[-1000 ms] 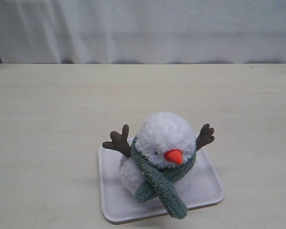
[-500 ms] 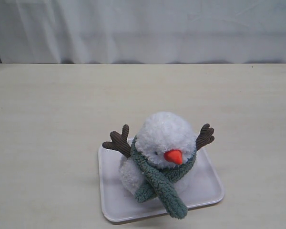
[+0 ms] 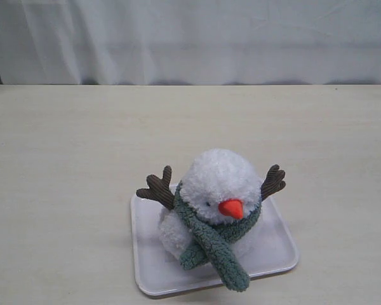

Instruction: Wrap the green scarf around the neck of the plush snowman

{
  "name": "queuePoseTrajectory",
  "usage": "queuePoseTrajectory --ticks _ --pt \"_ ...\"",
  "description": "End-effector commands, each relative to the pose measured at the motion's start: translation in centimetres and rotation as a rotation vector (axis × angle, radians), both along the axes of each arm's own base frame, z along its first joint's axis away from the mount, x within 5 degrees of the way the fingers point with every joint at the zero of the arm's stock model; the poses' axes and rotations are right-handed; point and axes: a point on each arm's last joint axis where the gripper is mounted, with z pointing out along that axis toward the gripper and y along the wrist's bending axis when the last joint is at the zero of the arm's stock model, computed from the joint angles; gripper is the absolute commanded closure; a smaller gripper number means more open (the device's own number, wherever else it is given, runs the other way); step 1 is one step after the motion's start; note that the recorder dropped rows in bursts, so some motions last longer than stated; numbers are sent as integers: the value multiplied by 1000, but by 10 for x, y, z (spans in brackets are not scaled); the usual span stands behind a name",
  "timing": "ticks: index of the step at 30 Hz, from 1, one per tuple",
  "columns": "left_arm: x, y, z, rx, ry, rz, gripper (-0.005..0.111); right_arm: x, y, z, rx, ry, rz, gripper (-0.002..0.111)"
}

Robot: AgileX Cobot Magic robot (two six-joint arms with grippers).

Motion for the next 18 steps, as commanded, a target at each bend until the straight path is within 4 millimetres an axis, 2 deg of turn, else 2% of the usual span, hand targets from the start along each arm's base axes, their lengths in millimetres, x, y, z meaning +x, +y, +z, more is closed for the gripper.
queuePoseTrajectory --ticks 1,9,12,18 --pt "7 2 -22 75 21 26 107 0 0 -1 5 1 -4 104" --pt "15 3 -52 190 23 40 107 0 0 -1 5 1 -4 104" --pt "14 2 -46 199 -56 40 107 0 0 -1 5 1 -4 104" --pt "14 3 -48 243 -31 45 107 0 0 -1 5 1 -4 104"
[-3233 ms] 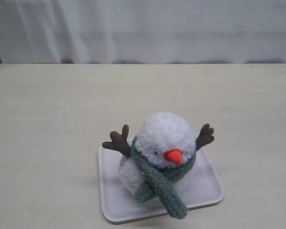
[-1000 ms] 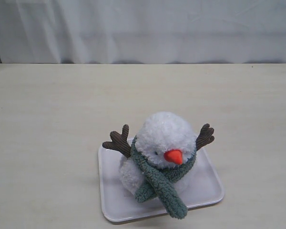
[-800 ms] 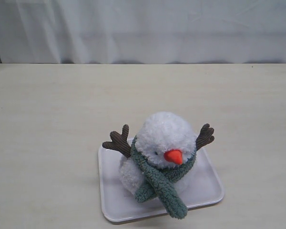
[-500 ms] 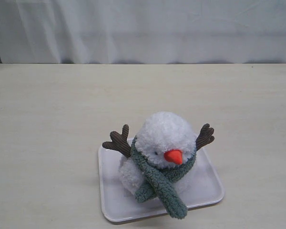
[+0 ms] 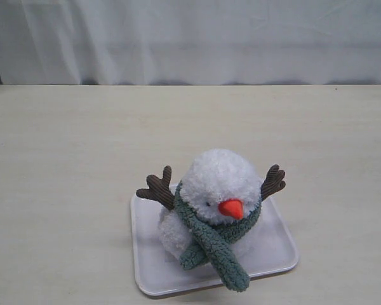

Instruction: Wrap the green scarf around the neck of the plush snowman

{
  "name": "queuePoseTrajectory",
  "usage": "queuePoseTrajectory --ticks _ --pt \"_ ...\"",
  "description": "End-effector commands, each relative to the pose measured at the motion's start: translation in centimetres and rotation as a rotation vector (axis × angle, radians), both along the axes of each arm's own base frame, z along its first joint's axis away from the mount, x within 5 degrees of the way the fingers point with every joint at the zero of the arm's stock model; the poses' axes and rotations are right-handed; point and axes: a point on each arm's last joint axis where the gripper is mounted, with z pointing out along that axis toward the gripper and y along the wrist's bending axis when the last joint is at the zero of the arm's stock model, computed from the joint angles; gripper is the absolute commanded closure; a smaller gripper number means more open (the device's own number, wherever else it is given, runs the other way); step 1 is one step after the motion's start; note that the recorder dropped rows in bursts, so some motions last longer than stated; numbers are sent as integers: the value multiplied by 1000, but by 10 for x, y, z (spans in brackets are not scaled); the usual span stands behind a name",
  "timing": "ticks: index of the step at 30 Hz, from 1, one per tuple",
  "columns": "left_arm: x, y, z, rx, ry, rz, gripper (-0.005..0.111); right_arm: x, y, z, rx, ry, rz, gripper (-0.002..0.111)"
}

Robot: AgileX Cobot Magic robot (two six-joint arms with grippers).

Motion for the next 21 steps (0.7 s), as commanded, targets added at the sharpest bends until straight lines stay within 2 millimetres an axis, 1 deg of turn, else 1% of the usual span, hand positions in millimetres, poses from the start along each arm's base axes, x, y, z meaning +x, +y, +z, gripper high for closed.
queuePoseTrajectory --ticks 1,7,15,21 --pt "0 0 -1 53 9 8 107 0 0 -1 5 1 -4 104" --pt "1 1 -13 113 144 21 107 0 0 -1 5 1 -4 104" --pt "-1 2 -28 98 304 25 107 0 0 -1 5 1 -4 104" --pt "-2 3 -33 93 362 24 107 0 0 -1 5 1 -4 104"
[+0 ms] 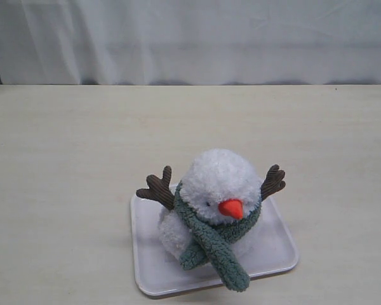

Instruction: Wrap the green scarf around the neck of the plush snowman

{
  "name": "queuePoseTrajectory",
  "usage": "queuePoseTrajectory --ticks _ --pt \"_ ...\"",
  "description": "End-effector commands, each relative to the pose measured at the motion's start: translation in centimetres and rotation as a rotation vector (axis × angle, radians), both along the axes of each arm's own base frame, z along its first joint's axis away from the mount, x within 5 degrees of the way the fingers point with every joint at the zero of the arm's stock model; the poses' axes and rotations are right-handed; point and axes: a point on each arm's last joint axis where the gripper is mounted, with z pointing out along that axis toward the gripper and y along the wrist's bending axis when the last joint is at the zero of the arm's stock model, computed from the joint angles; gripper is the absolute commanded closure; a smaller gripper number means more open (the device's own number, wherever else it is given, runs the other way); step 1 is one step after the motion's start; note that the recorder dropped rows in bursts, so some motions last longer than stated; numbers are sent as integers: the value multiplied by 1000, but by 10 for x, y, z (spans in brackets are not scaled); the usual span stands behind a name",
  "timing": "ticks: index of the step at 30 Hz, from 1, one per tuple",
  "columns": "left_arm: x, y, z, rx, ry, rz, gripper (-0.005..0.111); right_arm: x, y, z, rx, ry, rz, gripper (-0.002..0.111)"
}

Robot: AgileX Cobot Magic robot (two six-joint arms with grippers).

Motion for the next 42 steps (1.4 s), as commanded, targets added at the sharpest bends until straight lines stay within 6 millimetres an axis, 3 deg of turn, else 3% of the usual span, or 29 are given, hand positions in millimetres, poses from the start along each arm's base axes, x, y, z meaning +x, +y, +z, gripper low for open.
queuePoseTrajectory --ticks 1,14,22,42 --pt "-1 0 -3 -3 26 0 107 0 0 -1 5 1 -4 104" --pt "-1 0 -3 -1 26 -2 107 0 0 -1 5 1 -4 104" --pt "0 -5 -3 31 26 -114 107 0 0 -1 5 1 -4 104" --pt "0 -6 -3 25 26 -114 107 0 0 -1 5 1 -4 104"
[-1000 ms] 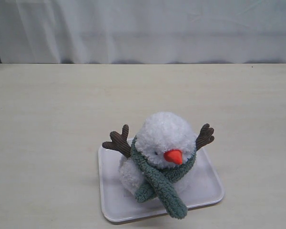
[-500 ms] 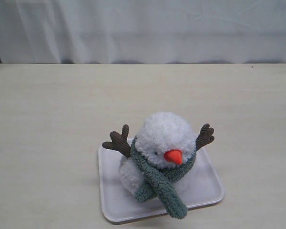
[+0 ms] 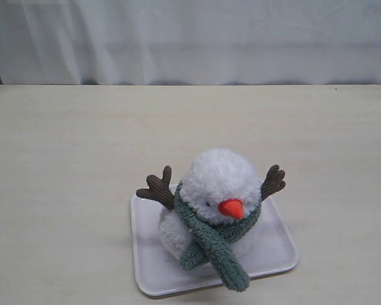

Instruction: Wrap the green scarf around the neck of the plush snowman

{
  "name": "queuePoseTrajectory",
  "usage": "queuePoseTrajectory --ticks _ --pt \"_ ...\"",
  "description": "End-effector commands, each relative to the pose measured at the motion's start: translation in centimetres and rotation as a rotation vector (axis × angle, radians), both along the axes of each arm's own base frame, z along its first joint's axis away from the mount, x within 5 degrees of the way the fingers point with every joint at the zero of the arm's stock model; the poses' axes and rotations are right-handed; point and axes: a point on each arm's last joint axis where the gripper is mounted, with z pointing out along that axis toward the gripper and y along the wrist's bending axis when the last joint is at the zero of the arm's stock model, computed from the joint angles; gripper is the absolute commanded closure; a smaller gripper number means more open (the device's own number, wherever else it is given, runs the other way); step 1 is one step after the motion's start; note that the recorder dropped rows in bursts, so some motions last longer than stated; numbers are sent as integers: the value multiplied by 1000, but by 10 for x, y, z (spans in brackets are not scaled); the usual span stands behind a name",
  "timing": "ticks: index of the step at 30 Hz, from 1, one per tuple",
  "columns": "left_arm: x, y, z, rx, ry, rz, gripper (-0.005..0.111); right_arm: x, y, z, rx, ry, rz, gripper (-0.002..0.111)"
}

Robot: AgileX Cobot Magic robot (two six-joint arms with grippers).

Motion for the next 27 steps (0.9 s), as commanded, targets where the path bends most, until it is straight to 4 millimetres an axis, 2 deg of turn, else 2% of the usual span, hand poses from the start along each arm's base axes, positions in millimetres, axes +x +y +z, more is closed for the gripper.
queuePoseTrajectory --ticks 1,22,27 --pt "0 -1 -1 -3 -2 -10 107 0 0 -1 5 1 -4 104" --pt "0 0 -1 8 -2 -9 107 0 0 -1 5 1 -4 104" --pt "0 0 -1 8 -2 -9 107 1 0 -11 2 12 -6 104"
